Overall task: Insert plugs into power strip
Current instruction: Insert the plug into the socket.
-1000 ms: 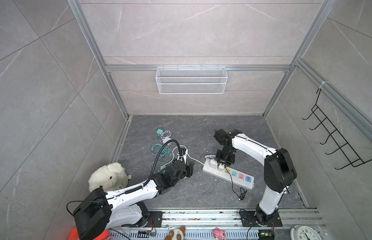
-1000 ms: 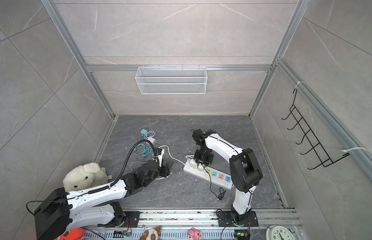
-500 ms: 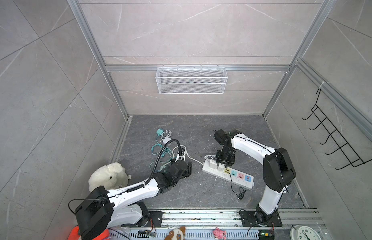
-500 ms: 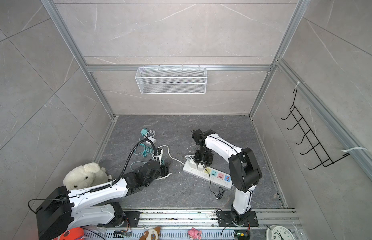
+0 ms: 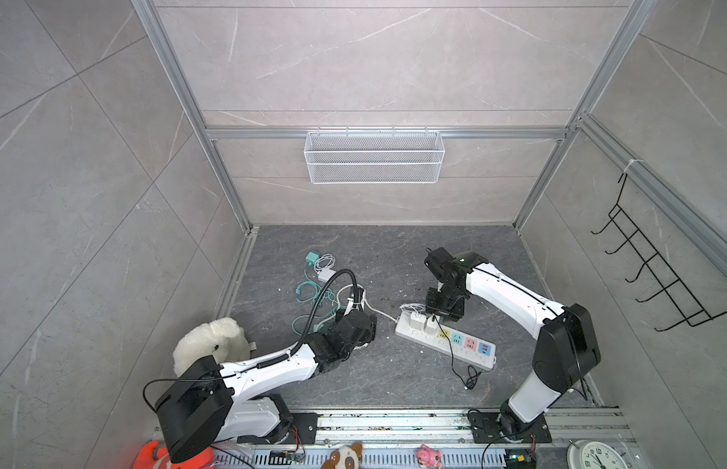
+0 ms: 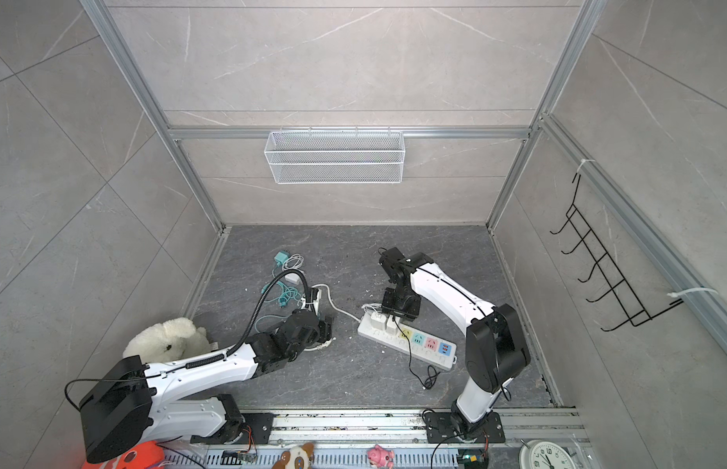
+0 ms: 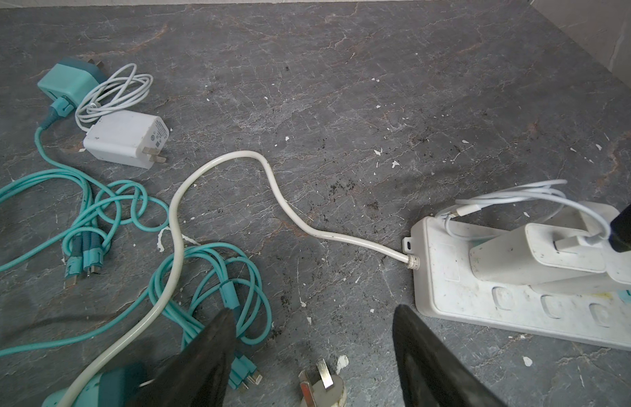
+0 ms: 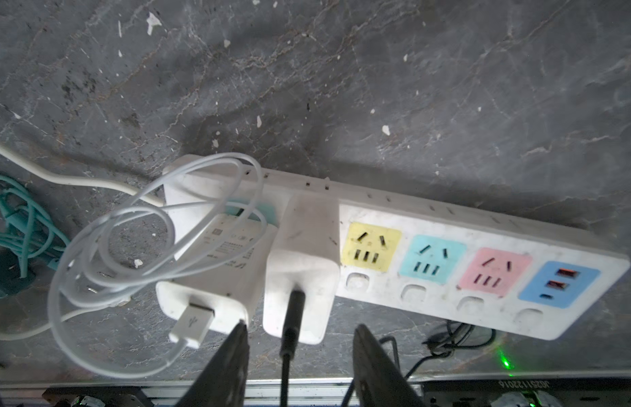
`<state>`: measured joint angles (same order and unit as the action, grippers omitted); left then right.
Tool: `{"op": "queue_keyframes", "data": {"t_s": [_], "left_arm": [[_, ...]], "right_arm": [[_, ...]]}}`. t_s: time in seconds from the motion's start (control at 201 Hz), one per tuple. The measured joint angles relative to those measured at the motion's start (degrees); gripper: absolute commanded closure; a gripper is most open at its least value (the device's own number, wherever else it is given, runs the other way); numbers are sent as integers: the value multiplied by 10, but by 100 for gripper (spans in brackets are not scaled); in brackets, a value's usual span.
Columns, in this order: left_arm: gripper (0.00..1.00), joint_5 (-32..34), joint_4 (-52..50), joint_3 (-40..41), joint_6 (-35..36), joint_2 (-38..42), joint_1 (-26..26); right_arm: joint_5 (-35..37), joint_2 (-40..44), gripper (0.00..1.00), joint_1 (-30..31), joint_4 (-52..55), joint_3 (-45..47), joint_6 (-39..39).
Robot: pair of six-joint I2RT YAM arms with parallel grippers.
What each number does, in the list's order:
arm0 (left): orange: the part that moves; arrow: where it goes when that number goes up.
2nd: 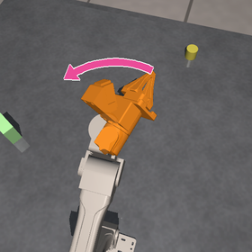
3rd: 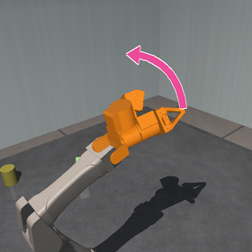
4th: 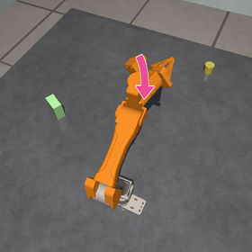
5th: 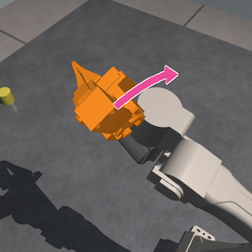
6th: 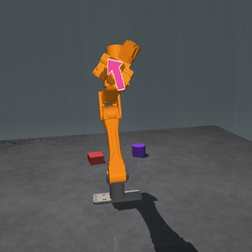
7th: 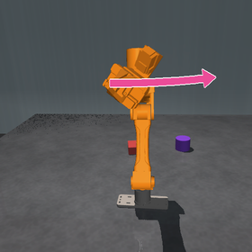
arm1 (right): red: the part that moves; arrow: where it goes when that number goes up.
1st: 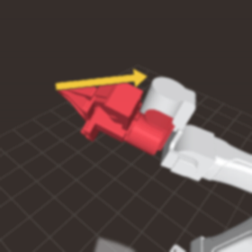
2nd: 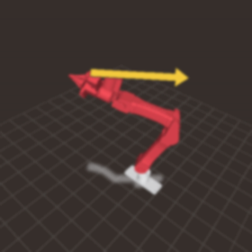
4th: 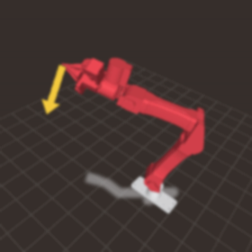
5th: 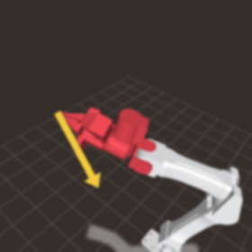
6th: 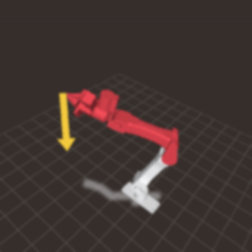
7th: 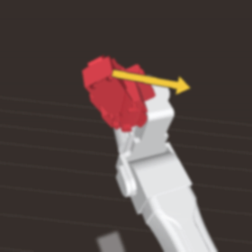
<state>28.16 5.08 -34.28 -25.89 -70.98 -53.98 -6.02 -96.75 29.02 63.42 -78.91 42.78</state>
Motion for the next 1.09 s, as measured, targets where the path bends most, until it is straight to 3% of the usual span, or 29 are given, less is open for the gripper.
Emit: {"op": "queue_keyframes", "data": {"t_s": [0.294, 0.557, 0.667, 0.801, 1.095], "left_arm": [[25, -2, -34, -9, -19, 0, 26], [25, -51, -118, -73, -49, -24, 202], [25, -65, -142, -130, -45, -82, 273], [27, -91, -179, -240, -43, -195, 323], [31, -135, -269, -447, -83, -389, 349]], "right_arm": [[2, 18, 49, 0, -5, 1, -4], [28, 101, 50, 1, -34, 24, -26], [49, 154, 50, 2, -56, 63, -41], [85, 199, 50, 2, -88, 115, -59], [127, 210, 50, 2, -155, 154, -110]]}}
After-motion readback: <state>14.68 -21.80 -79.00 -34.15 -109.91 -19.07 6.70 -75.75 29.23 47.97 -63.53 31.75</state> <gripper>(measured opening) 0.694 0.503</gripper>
